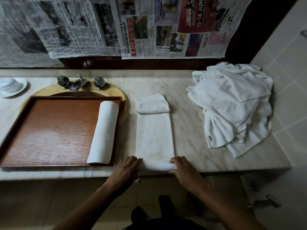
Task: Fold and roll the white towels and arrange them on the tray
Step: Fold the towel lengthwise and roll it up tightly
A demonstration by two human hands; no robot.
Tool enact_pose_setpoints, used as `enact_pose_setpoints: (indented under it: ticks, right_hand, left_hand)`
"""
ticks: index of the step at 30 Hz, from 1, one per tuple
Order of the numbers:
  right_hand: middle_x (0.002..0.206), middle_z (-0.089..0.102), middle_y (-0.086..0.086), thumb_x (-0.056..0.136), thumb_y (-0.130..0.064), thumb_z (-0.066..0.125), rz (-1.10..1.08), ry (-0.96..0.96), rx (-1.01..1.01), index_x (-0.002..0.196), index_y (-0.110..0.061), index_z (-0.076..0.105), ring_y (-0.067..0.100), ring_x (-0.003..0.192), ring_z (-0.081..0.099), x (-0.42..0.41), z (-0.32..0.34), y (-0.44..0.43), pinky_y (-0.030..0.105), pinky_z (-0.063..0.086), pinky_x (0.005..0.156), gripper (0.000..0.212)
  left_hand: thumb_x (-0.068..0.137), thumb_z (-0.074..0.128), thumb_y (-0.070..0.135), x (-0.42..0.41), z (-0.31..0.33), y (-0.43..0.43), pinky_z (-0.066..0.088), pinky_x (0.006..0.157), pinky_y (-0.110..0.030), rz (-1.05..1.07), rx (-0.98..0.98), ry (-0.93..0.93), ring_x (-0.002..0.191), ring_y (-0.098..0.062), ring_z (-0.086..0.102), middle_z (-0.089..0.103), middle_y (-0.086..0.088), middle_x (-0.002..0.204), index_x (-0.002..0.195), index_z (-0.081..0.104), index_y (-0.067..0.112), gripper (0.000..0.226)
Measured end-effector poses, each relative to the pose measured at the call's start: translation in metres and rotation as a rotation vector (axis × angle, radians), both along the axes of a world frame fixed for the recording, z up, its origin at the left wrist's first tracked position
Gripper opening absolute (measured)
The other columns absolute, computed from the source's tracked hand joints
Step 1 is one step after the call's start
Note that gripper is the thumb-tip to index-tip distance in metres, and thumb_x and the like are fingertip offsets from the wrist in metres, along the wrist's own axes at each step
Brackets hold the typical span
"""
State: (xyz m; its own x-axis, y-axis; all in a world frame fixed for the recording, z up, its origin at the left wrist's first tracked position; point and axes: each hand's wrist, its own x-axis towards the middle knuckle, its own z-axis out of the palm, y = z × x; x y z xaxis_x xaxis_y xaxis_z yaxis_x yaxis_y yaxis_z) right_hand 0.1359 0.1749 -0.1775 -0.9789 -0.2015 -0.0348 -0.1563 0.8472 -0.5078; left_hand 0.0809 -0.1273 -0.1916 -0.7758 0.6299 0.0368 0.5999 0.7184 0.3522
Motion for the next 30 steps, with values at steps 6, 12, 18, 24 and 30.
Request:
enact_pose_setpoints:
  ticks: [6,12,18,24,30]
  right_hand:
    - [0.125,0.050,-0.007,0.096,-0.020,0.069,-0.083,0.032,-0.071,0.121,-0.017,0.066,0.007,0.112,0.051,-0.004,-0.013,0.002,0.016,0.042,0.094,0.025]
    - [0.116,0.064,-0.001,0.096,-0.016,0.070,-0.225,0.011,-0.160,0.126,-0.018,0.068,0.018,0.108,0.055,-0.015,-0.008,-0.004,0.040,0.051,0.094,0.030]
    - [0.126,0.063,0.004,0.090,-0.009,0.071,-0.172,0.239,0.023,0.123,-0.020,0.069,0.027,0.116,0.057,-0.013,-0.005,-0.021,0.042,0.053,0.092,0.035]
    - [0.162,0.035,0.015,0.090,-0.010,0.057,0.015,0.223,0.305,0.155,-0.013,0.039,0.038,0.151,0.028,0.017,-0.022,-0.048,0.056,0.030,0.120,0.068]
    - [0.168,0.022,0.012,0.092,-0.011,0.049,0.007,0.183,0.283,0.162,-0.016,0.025,0.034,0.157,0.011,0.013,-0.021,-0.048,0.055,0.017,0.124,0.074]
  left_hand:
    - [0.101,0.059,0.032,0.004,0.010,0.004,0.046,0.092,-0.024,0.156,0.134,-0.192,0.109,-0.008,0.056,0.057,0.007,0.128,0.130,0.054,0.024,0.030]
    - [0.101,0.061,0.031,-0.005,0.012,0.007,0.045,0.071,-0.012,0.261,0.213,-0.301,0.093,0.001,0.059,0.056,0.011,0.118,0.126,0.060,0.025,0.025]
    - [0.098,0.066,0.026,-0.019,0.012,0.008,0.044,0.068,-0.009,0.317,0.248,-0.363,0.084,0.001,0.061,0.056,0.008,0.109,0.122,0.068,0.019,0.026]
    - [0.098,0.065,0.030,-0.026,0.015,0.010,0.048,0.078,-0.010,0.353,0.232,-0.372,0.085,0.000,0.060,0.060,0.004,0.112,0.126,0.069,0.016,0.031]
    - [0.100,0.046,0.041,0.016,0.002,0.032,0.028,0.120,-0.044,0.222,0.013,0.028,0.148,-0.026,0.036,0.036,-0.004,0.162,0.156,0.036,0.022,0.060]
